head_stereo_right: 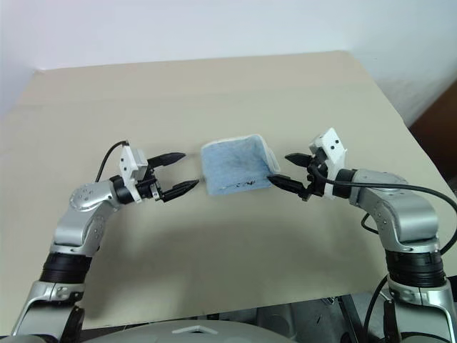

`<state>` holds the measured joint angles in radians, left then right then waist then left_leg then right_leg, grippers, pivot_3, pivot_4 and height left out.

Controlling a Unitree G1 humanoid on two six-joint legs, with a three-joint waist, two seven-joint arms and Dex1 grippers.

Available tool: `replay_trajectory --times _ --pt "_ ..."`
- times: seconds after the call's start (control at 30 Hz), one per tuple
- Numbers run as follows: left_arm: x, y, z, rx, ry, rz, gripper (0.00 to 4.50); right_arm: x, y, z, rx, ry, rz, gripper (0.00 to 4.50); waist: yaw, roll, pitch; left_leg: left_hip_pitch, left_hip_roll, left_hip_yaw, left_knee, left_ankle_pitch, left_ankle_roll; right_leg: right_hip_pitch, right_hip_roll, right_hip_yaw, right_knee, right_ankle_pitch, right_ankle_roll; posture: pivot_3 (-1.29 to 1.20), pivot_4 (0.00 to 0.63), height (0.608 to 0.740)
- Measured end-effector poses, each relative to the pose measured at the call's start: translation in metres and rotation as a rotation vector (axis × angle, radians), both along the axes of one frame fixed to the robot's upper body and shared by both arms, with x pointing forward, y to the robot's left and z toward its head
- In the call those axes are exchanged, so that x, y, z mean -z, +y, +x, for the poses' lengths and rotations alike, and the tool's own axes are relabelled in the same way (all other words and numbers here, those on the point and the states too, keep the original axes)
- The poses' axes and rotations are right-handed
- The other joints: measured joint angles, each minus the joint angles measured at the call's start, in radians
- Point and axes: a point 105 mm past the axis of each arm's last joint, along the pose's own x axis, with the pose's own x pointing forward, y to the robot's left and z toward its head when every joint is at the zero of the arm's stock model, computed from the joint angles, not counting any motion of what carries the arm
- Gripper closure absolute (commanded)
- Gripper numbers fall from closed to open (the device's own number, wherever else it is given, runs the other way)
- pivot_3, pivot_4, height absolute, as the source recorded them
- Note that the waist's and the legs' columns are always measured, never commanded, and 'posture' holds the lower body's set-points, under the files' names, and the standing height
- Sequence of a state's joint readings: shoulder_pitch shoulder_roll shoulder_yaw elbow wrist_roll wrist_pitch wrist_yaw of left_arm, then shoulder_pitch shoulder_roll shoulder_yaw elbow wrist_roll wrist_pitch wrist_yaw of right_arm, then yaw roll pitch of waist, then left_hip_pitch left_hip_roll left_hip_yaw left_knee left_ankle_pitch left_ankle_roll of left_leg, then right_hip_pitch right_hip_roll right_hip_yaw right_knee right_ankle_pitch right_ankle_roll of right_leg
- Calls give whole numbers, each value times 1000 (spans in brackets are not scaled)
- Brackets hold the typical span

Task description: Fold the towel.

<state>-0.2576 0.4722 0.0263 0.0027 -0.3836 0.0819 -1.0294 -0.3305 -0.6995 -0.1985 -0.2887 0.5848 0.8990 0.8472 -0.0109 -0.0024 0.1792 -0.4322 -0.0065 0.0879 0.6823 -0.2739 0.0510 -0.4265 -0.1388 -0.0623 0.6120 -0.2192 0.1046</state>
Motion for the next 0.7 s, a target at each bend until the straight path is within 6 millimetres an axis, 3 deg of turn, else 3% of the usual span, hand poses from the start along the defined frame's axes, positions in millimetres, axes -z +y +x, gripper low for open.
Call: replay_trajectory --times 0.3,0.47,0.7 --pt "-6 11 -6 20 -62 21 31 -4 -7 0 89 197 127 0 0 0 0 -1 0 0 -1 -1 1 0 -1 1 -2 0 -1 0 150 740" --pt "-8 12 -6 19 -76 21 31 7 -15 7 163 280 188 0 0 0 0 -1 0 1 -1 -1 1 -1 -1 1 -2 0 -1 0 150 740" --pt "-5 17 -15 45 -97 42 31 25 -11 18 240 383 301 0 -3 1 0 -1 0 1 -2 0 1 -2 -1 0 -2 0 -1 0 150 740"
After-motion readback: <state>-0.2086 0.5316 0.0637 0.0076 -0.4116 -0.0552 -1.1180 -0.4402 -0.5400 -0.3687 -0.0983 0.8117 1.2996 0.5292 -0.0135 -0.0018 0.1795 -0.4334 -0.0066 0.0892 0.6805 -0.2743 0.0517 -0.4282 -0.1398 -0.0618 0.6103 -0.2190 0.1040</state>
